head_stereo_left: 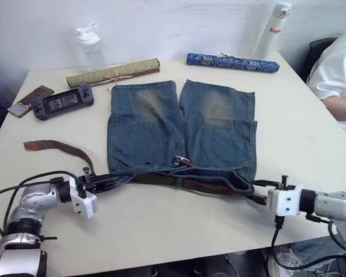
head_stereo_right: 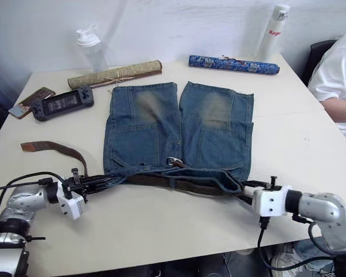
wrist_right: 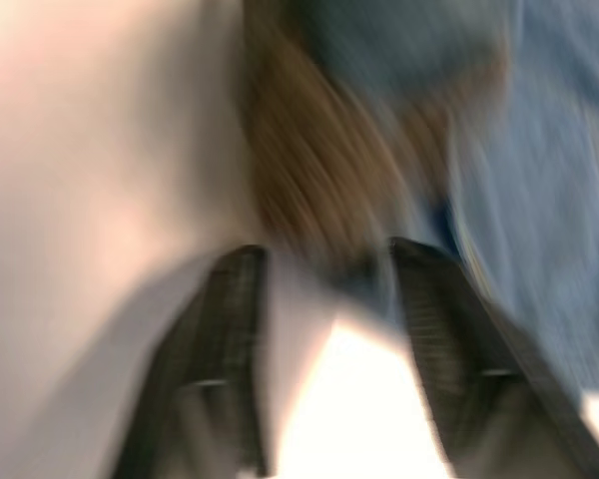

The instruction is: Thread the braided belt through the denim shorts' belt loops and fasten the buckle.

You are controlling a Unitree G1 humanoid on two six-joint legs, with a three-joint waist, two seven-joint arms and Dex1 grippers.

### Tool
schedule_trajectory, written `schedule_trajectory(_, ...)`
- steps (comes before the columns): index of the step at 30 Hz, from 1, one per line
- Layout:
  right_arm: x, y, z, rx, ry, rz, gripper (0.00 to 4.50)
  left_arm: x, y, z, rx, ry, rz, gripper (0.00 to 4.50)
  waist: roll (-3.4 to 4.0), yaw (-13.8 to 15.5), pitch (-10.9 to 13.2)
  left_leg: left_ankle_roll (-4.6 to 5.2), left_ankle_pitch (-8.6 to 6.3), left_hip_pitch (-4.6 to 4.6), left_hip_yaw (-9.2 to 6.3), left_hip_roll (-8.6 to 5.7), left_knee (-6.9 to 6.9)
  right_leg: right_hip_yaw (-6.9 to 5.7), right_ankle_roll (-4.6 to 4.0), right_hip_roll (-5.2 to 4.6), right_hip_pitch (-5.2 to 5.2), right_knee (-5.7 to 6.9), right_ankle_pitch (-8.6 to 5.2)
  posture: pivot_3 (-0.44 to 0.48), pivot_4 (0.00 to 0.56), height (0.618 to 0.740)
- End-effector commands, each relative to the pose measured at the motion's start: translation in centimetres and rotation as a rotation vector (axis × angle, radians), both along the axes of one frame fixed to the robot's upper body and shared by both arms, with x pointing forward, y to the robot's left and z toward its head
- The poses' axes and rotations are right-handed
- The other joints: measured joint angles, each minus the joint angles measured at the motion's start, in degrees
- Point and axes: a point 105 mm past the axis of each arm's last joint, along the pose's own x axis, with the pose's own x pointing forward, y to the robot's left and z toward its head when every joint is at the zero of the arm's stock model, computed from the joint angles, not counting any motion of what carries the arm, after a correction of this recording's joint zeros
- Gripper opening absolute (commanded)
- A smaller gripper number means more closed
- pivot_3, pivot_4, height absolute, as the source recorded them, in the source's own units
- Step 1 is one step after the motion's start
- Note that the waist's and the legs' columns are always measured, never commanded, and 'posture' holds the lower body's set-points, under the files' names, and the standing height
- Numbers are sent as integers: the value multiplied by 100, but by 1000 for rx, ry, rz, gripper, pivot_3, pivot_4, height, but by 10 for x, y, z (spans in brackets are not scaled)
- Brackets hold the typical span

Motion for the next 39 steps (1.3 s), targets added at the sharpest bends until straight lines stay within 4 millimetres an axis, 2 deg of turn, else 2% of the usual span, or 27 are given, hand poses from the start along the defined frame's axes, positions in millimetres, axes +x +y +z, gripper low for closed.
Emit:
schedule_trajectory(1, -3, -17, -2, 4, 91, -90, 4095, -3, 15, -15, 34, 90, 71, 1449, -11, 5, -7, -1, -1, 4, 0, 1, -6, 2, -1, -4, 2, -3, -1, 0, 150, 717)
schedule_trajectory(2, -5, -21, 0, -5, 103, -104, 4480, -4, 18, -15, 31, 95, 84, 1899, -11, 6, -7, -6, -3, 3, 0, 6, -6, 1, -3, -8, 2, -5, -2, 0, 150, 717)
schedule_trajectory(5, -10, -27, 7, -41, 130, -117, 4500, -9, 22, -14, 24, 101, 88, 3252, -15, 28, -9, -11, 0, 3, -2, 5, -7, 0, -6, -25, 2, -6, -4, 0, 150, 717)
schedule_trajectory(10, -5, -19, 33, 18, 109, -138, 4500, -7, 23, 5, -42, 151, 112, 3252, -9, -19, -8, -11, 0, 4, -1, 5, -10, 12, -11, -33, -1, 1, -6, 0, 150, 717)
schedule_trajectory(12, -5, -16, 38, 46, 127, -150, 4500, -6, 25, 16, -110, 287, 142, 3252, -9, -15, -6, -20, 4, 3, -1, 5, -11, 24, -14, -33, -4, 4, -9, 0, 150, 717)
schedule_trajectory(17, -3, -6, 57, 184, 180, -187, 4500, -33, 21, 41, -117, 728, 97, 3252, -21, 2, 5, -33, 9, -24, -15, 10, -8, 43, -19, -15, -21, 2, -13, 0, 150, 717)
schedule_trajectory(21, -3, 3, 66, 267, 223, -185, 4500, -46, 20, 60, -154, 964, 82, 3252, -16, 29, 9, -31, 9, -24, -14, 8, -6, 48, -18, 3, -20, -1, -13, 0, 150, 717)
schedule_trajectory(23, -1, 12, 74, 341, 243, -177, 4500, -39, 19, 71, -245, 1035, 110, 3252, -14, 29, 10, -31, 9, -26, -17, 7, -8, 48, -17, 11, -20, -4, -13, 0, 150, 717)
schedule_trajectory(26, 14, 26, 91, 486, 242, -205, 4500, -11, 13, 89, -440, 1030, 144, 3252, -17, 34, 12, -32, 9, -28, -21, 7, -7, 49, -17, 15, -22, -1, -14, 0, 150, 717)
schedule_trajectory(29, 37, 36, 96, 576, 249, -283, 4500, 28, 9, 93, -561, 957, 235, 3252, -16, 30, 11, -37, 16, -37, -21, 3, -6, 55, -17, 14, -33, 9, -13, 0, 150, 717)
schedule_trajectory(30, 50, 39, 91, 586, 267, -329, 4500, 49, 7, 90, -594, 901, 295, 3252, -17, 30, 11, -41, 19, -41, -21, 4, -5, 55, -17, 16, -39, 11, -13, 0, 150, 717)
schedule_trajectory(32, 67, 46, 81, 591, 310, -393, 4500, 76, 1, 84, -612, 839, 369, 3252, -27, 32, 7, -43, 27, -47, -15, 0, 2, 55, -17, 24, -48, 19, -13, 0, 150, 717)
schedule_trajectory(34, 80, 51, 74, 594, 347, -431, 4500, 90, -4, 78, -602, 824, 397, 3252, -35, 35, 8, -40, 33, -65, 5, -4, 5, 57, -15, 25, -78, 31, -12, 0, 150, 717)
schedule_trajectory(37, 101, 45, 55, 546, 386, -540, 4500, 108, -16, 63, -546, 802, 429, 3252, -35, 29, 8, -36, 35, -115, 13, -3, 19, 39, -10, 28, -124, 57, -9, 0, 150, 717)
schedule_trajectory(39, 112, 39, 43, 530, 433, -606, 4500, 114, -23, 44, -465, 827, 454, 3252, -37, 28, 9, -29, 31, -150, 27, -4, 37, 37, -7, 23, -166, 76, -8, 0, 150, 717)
